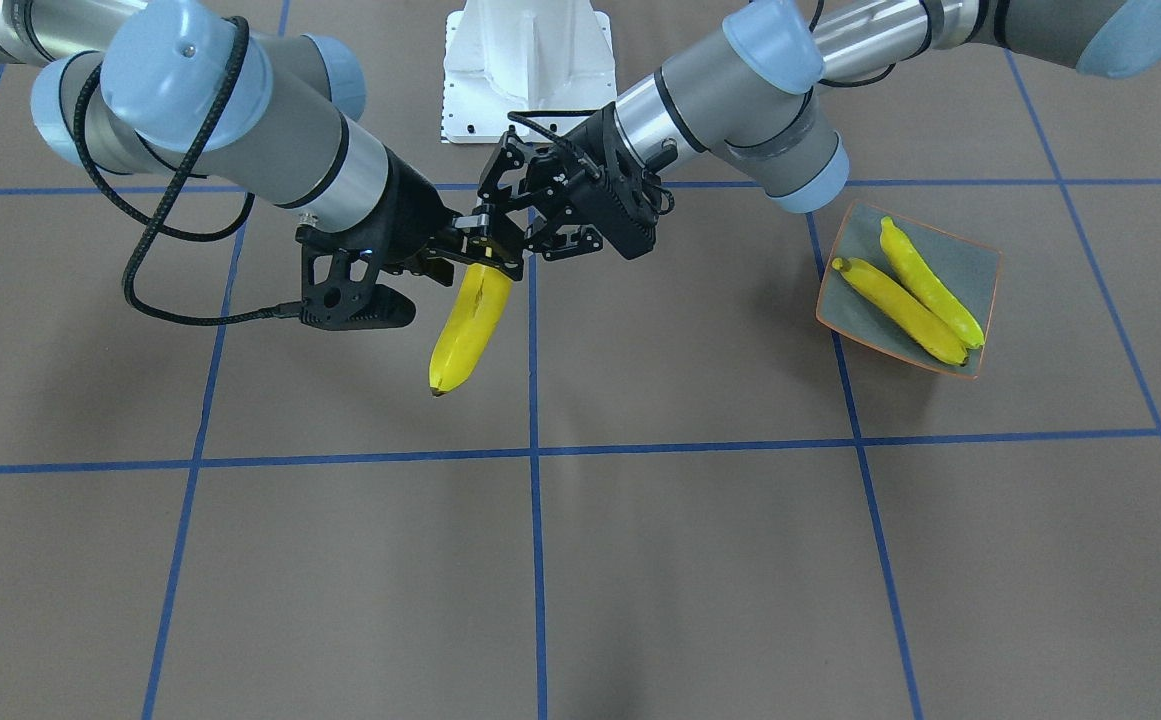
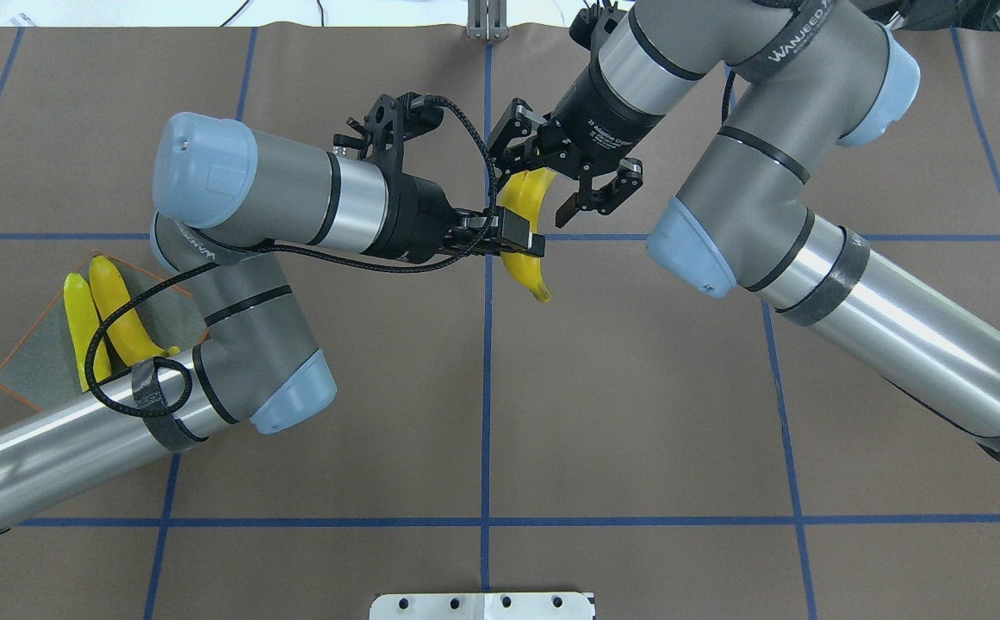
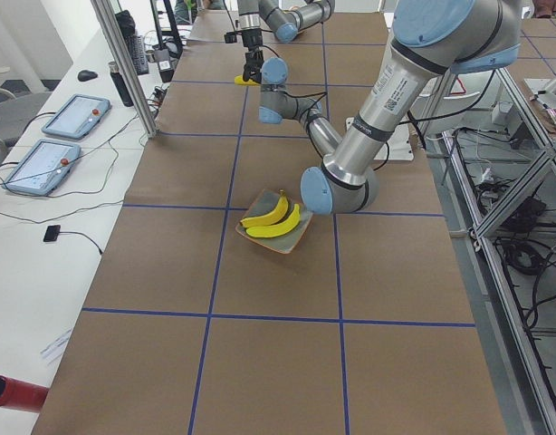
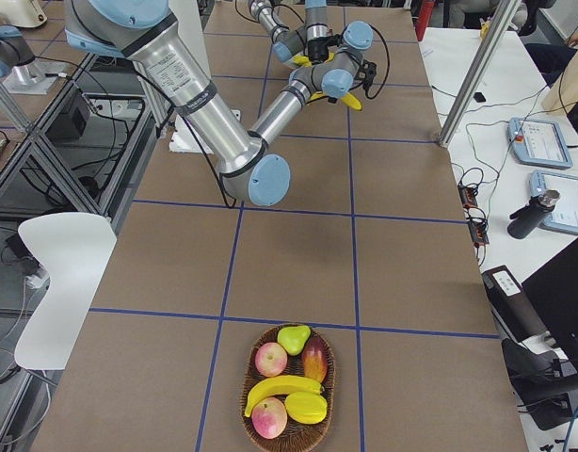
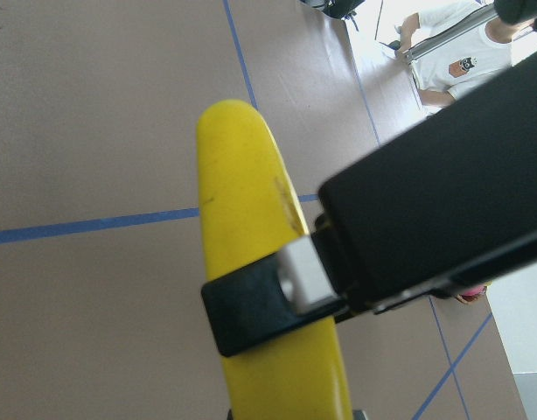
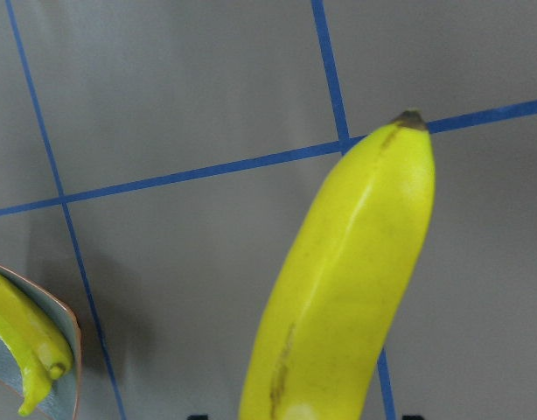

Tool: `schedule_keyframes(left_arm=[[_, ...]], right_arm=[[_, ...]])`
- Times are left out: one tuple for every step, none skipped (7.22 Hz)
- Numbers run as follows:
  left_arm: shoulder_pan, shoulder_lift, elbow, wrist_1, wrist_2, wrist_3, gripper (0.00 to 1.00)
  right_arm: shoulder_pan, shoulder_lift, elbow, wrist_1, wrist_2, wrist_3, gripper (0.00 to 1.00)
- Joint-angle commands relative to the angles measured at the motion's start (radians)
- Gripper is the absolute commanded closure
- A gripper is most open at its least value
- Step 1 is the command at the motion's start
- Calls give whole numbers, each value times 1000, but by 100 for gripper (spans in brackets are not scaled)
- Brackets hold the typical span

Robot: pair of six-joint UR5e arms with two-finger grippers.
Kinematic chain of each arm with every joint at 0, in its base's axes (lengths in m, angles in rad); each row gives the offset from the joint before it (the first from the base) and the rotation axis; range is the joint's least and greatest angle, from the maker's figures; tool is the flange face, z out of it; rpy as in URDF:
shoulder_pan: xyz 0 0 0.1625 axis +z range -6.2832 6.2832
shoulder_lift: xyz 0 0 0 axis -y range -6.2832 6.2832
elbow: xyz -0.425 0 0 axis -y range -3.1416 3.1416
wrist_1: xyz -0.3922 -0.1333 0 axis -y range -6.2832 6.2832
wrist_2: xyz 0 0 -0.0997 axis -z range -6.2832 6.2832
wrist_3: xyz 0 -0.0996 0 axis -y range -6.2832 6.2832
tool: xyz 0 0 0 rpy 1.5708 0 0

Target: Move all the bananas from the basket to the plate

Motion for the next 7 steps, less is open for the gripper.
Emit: schedule_keyframes(left_arm=[[-10, 65, -57, 2, -7, -2, 100], [-36, 170, -113, -6, -10, 2, 100], [-70, 264, -148, -9, -62, -1, 100], [-128, 390, -199, -10, -128, -1, 100], [-167, 505, -245, -12, -165, -1, 100], [-184, 588, -279, -12, -171, -46, 100], [-205, 634, -291, -12, -191, -133, 100]], right_arm=[[36, -82, 80, 6, -1, -4, 0], [53, -102, 84, 6, -13, -4, 0], [56, -123, 84, 6, -57, -4, 0], [56, -136, 82, 6, -92, -4, 0], [58, -142, 84, 6, -108, -2, 0], [58, -151, 84, 6, -120, -1, 0], [58, -154, 84, 6, -143, 4, 0]])
